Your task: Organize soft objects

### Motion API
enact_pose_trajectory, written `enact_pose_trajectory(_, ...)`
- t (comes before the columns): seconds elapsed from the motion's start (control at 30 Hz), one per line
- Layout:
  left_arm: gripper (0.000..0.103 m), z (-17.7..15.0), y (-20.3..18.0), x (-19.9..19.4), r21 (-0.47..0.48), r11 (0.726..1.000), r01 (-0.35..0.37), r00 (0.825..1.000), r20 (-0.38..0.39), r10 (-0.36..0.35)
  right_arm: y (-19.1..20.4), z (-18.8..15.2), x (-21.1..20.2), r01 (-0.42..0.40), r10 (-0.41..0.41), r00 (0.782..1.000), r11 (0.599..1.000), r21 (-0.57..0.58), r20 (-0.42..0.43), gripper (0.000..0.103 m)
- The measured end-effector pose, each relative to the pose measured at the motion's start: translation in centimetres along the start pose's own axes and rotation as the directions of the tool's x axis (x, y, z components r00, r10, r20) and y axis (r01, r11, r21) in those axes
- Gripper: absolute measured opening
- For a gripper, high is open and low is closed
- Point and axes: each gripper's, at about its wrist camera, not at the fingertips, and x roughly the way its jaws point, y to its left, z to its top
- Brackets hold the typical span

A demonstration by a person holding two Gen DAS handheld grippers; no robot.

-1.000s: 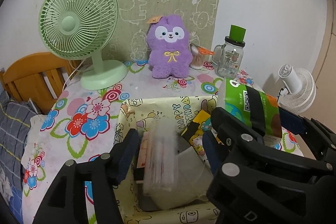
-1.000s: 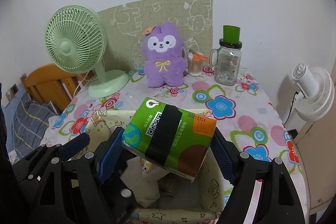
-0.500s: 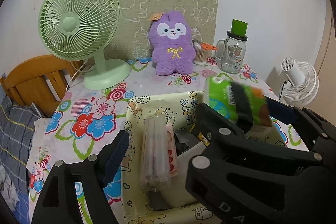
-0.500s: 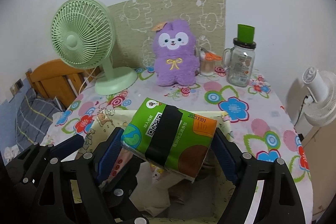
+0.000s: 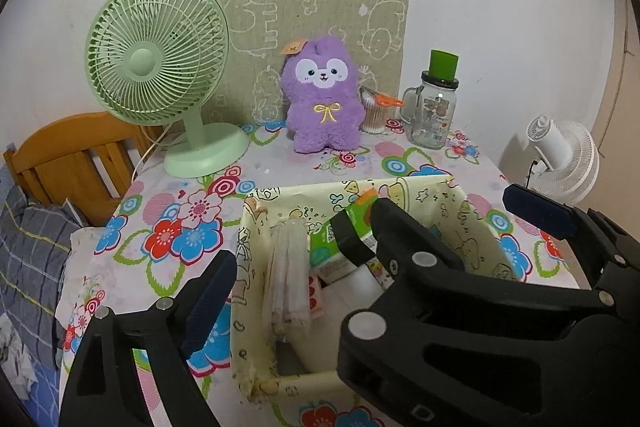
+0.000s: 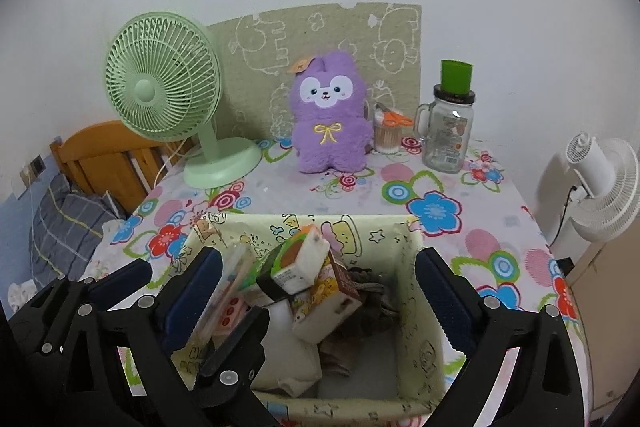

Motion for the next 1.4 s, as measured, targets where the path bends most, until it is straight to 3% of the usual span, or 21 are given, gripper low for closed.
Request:
enact_pose_trajectory(0.43,0.096,-1.0,-0.9,-5.0,-0.007,1.000,0.023,0.999,0.045,-0.023,-0.8,-1.0,-5.8,0.062,-0.063,0.997,0.998,0.029,0.037,0.099)
enact_pose_trajectory(1.4,0.103,-5.8,0.0,-17.7,-0.021,0.999,-0.033,0.979,0.203,0.036,-1.5,-5.5,-20.9,0.149,-0.150,0.972,0.989,0.017,0.179,0.099)
